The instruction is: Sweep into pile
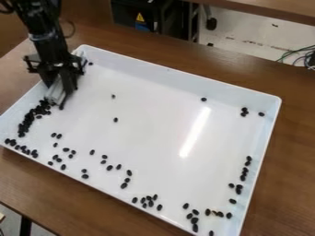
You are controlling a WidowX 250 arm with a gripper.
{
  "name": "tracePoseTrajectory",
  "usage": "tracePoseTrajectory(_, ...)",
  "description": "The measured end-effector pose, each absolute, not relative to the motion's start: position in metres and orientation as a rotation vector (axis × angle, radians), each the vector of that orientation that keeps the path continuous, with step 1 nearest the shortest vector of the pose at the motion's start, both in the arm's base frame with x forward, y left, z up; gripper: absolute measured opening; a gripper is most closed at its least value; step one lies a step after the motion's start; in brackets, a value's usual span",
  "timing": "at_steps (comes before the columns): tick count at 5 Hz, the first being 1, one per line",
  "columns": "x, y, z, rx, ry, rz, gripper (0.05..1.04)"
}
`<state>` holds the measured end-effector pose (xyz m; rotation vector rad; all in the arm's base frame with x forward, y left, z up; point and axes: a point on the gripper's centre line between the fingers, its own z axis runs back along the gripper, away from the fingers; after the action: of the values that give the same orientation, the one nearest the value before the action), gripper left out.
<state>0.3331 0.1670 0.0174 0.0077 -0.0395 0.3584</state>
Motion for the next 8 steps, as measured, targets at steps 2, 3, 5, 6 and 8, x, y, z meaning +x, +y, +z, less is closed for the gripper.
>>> tracePoseTrajectory(2, 0.337, 0.139, 0.046, -0.032, -0.124, 0.323, 0.359)
tracePoseTrajectory(3, 0.338, 0.098, 0.055, -0.036, -0.136, 0.253, 0.359)
tracePoseTrajectory(5, 0.305, -0.003, 0.049, -0.053, -0.134, 0.100, 0.359)
tracePoseTrajectory(6, 0.289, -0.051, 0.042, -0.075, -0.124, -0.007, 0.359)
tracePoseTrajectory(8, 0.273, -0.145, 0.028, -0.041, -0.110, -0.084, 0.359)
